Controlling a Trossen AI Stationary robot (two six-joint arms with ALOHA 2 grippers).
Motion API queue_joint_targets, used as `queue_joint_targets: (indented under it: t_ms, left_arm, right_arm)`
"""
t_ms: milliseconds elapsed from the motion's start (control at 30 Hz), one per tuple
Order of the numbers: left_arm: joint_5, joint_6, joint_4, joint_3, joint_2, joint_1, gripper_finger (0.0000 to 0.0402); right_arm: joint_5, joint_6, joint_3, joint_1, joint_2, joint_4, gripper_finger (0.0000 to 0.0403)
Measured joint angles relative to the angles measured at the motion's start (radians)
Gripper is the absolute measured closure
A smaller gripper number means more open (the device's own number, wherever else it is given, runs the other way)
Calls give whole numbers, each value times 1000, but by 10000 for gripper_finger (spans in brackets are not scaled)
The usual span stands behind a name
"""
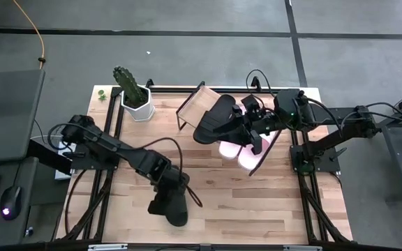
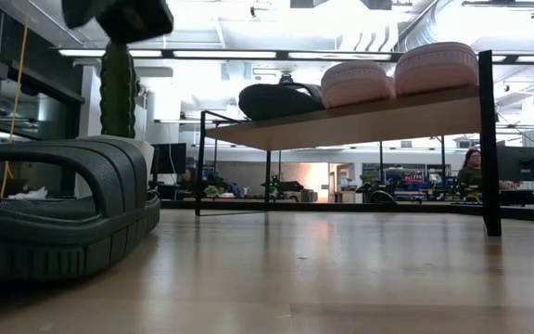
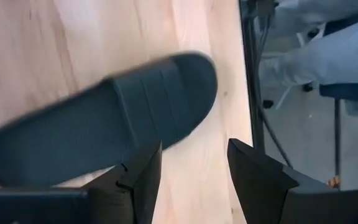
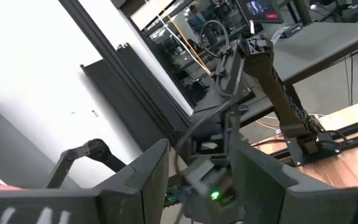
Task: Pick and place slides into the shelf
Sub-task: Put the black slipper on the shelf
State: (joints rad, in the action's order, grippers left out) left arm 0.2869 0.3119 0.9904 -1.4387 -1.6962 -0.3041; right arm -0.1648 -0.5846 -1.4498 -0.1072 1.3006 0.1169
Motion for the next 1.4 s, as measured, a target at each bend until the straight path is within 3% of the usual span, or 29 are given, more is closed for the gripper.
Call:
queue_joint_targets:
  t_ms: [100, 233, 433, 867, 1400]
  left_arm:
    - [33, 7, -92, 103, 52, 31, 229]
    - [153, 13, -209, 228, 104, 77, 229]
    - [300, -19, -246, 312, 113, 110, 229]
    - [273, -3, -405, 468, 112, 123, 229]
    - [224, 37, -546, 507, 107, 123, 229]
  right_arm:
    - [13, 0, 0, 0, 0, -2, 242]
    - [40, -2, 0, 0, 0, -2, 242]
    - [45, -2, 0, 7, 0, -5, 242]
    - [86, -37, 0, 42, 0, -9, 242]
    - [113, -37, 0, 42, 0, -9, 242]
